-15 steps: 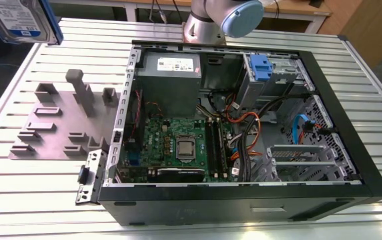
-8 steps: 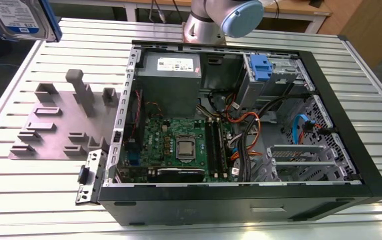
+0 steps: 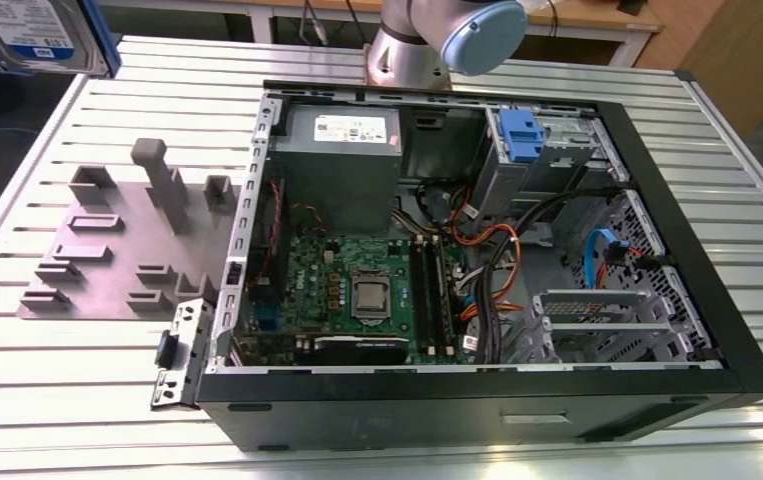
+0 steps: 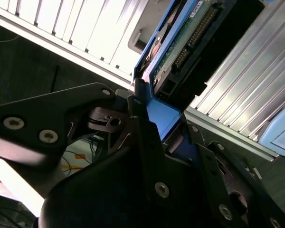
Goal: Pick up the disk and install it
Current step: 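Pick up the disk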
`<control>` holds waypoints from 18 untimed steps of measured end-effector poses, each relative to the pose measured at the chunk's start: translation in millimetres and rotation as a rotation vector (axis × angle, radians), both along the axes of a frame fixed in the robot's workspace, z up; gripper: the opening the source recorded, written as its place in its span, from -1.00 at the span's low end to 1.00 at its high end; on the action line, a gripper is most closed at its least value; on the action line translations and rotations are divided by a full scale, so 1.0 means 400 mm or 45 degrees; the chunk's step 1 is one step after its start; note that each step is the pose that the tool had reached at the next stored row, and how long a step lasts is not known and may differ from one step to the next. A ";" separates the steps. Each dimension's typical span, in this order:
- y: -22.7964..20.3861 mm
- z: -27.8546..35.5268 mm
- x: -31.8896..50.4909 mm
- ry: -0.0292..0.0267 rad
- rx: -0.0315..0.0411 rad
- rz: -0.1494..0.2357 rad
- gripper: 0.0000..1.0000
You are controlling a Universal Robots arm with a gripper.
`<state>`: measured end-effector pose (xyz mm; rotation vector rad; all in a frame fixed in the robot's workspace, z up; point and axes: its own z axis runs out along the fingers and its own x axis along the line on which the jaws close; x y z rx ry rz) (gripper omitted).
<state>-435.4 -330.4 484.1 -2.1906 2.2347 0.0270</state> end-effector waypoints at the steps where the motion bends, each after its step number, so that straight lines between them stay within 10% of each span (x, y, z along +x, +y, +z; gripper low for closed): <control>1: 0.000 0.002 0.000 0.0000 0.0000 0.000 -0.27; 18: 0.000 0.024 0.000 0.0001 0.0003 0.000 -0.27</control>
